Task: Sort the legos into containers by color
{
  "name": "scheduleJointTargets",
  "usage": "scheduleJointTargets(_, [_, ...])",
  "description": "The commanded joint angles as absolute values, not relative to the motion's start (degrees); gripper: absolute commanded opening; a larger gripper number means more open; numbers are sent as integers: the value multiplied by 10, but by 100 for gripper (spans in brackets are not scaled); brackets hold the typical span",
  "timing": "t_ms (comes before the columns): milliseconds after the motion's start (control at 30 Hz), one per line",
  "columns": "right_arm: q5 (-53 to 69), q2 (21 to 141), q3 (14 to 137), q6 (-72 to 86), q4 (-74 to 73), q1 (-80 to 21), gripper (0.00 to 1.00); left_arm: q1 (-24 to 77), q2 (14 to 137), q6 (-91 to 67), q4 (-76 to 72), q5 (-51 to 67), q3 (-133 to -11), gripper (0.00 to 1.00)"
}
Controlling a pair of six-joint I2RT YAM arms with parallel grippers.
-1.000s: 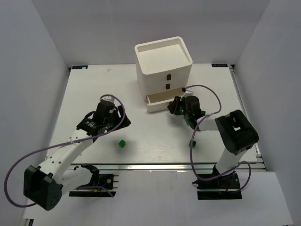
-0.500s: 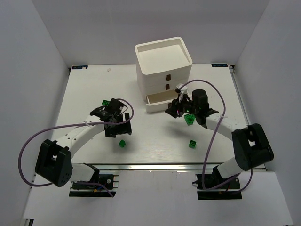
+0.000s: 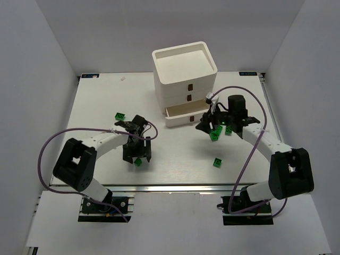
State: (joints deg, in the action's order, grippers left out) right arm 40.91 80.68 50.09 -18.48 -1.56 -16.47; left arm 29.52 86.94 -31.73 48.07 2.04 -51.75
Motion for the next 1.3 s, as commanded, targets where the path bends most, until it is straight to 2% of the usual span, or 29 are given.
scheduleJointTargets(0, [417, 790, 534, -194, -33, -140, 59, 302, 895, -309, 484, 39, -526, 88])
scheduleJointTargets(100, [420, 796, 548, -188, -27, -121, 59, 314, 917, -315, 481, 35, -530, 73])
scheduleJointTargets(200, [425, 801, 556, -187, -28, -105, 59, 319, 915, -322, 486, 11, -551, 44])
scheduleJointTargets(233, [426, 801, 559, -186, -27, -99, 59, 319, 911, -323, 491, 9, -567, 30])
scheduleJointTargets(267, [426, 800, 560, -187, -28, -98, 59, 319, 911, -323, 494, -10, -576, 24])
scheduleJointTargets(367, [429, 799, 561, -191, -32, -86, 58, 319, 898, -329, 495, -11, -614, 15])
scheduleJointTargets(467, [420, 795, 561, -199, -35, -80, 57, 319, 871, -339, 457, 19, -647, 11])
scheduleJointTargets(533, [394, 789, 557, -195, -29, -75, 52, 313, 856, -359, 389, 35, -656, 8])
scheduleJointTargets(567, [376, 788, 557, -188, -27, -75, 41, 308, 844, -369, 358, 48, -651, 5])
scheduleJointTargets(633, [346, 788, 557, -171, -25, -71, 23, 302, 842, -417, 271, 70, -648, 3])
scheduleJointTargets(667, [340, 789, 556, -164, -24, -67, 7, 302, 855, -433, 247, 69, -650, 3])
scheduleJointTargets(733, [324, 789, 556, -144, -18, -66, 1, 302, 885, -482, 203, 73, -663, 3])
scheduleJointTargets(900, [316, 779, 552, -132, -11, -62, 1, 302, 1009, -572, 128, 97, -749, 3])
scheduleJointTargets(1167, [310, 762, 537, -131, -7, -53, 2, 308, 1072, -679, 39, 40, -807, 5])
scheduleJointTargets(1200, [310, 762, 536, -129, -7, -52, 3, 308, 1076, -687, 27, 37, -808, 6])
scheduleJointTargets(1267, [311, 762, 534, -129, -7, -51, 5, 308, 1087, -707, 30, 28, -816, 20])
